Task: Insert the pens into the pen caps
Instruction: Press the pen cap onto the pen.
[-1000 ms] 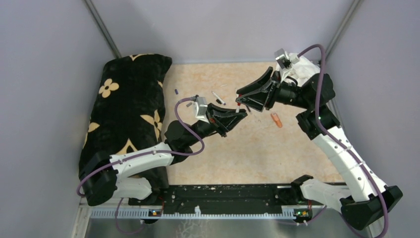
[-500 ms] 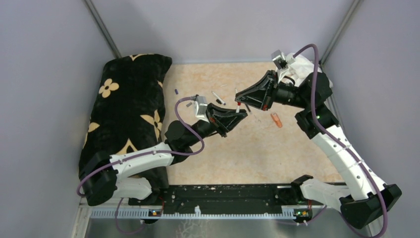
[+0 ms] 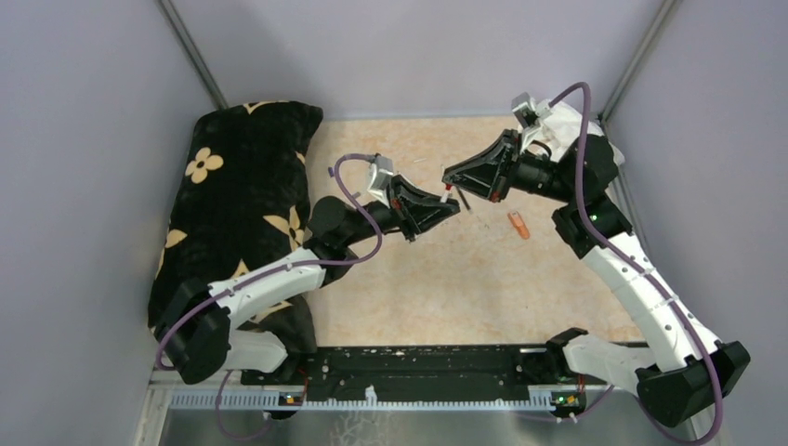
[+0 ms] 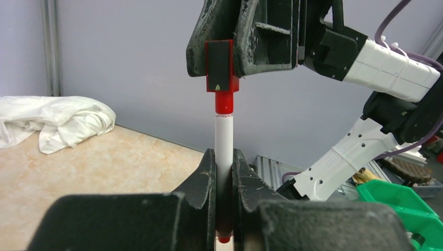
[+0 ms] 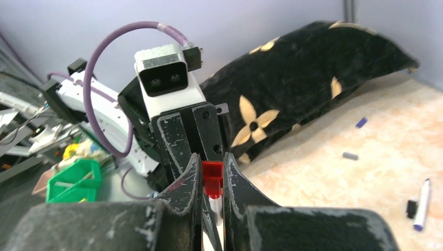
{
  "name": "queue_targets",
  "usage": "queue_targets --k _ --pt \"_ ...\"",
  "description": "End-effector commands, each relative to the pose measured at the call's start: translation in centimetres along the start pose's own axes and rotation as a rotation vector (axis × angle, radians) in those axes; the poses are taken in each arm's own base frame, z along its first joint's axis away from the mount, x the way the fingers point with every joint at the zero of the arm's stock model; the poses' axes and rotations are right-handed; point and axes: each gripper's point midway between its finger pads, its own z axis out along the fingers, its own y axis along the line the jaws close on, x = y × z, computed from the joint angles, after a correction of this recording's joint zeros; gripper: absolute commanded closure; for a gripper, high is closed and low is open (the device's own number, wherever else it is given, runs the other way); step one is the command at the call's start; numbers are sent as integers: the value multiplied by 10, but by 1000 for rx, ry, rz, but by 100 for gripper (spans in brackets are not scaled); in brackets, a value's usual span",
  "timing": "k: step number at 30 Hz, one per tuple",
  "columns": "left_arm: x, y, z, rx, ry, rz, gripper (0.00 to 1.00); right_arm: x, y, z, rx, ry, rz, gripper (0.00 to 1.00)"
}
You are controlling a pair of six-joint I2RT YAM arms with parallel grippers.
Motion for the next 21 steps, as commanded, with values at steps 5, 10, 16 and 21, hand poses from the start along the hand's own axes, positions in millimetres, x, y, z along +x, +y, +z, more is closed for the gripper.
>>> queue_targets --k 5,10,16,21 --pt "-104 23 33 -153 -198 391 100 75 20 -12 -115 216 245 100" --pt "-112 34 40 -254 -230 353 100 85 0 -12 0 235 265 100" --pt "-118 43 37 -406 -278 333 100 94 -17 -13 98 247 284 100" --pt "-119 13 46 -147 -273 247 100 93 -4 -10 -3 259 304 100"
